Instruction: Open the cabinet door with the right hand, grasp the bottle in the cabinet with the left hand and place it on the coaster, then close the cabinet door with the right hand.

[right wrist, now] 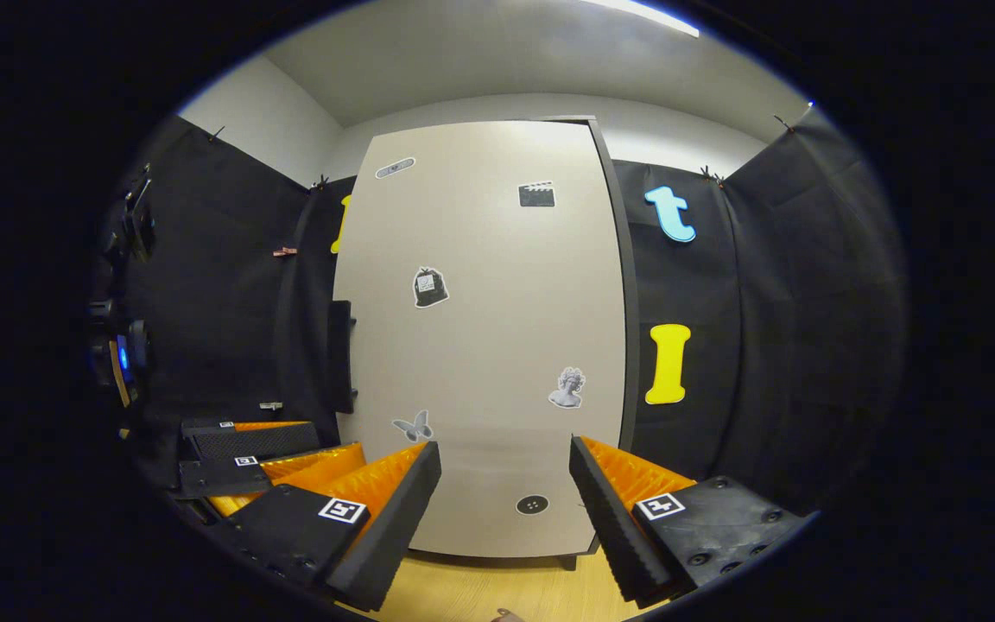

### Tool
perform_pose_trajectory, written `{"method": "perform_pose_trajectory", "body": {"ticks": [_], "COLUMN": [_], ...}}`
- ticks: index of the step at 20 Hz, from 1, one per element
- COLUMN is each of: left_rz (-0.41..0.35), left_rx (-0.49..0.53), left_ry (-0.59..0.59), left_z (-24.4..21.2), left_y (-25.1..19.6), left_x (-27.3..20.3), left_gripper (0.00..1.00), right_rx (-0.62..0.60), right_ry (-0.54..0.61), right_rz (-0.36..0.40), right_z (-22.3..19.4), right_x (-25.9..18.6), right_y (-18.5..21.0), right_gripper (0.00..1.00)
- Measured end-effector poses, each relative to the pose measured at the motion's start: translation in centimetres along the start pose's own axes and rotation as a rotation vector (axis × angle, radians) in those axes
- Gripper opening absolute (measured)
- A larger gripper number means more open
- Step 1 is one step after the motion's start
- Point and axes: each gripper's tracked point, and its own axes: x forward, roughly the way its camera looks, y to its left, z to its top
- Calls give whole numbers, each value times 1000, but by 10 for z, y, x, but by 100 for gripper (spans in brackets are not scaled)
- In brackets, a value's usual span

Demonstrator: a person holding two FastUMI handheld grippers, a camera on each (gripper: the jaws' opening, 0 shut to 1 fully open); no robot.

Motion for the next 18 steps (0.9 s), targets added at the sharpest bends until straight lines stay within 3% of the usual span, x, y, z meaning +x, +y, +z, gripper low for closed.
{"method": "perform_pose_trajectory", "body": {"ticks": [18], "left_rz": [-5], "left_rx": [22], "left_ry": [-8], "left_z": [-5], "left_y": [-4], "left_x": [2], "left_gripper": [94], "right_rx": [-3], "right_ry": [11], "right_rz": [16], "right_z": [-2], "right_x": [0], "right_y": [2], "right_gripper": [97]}}
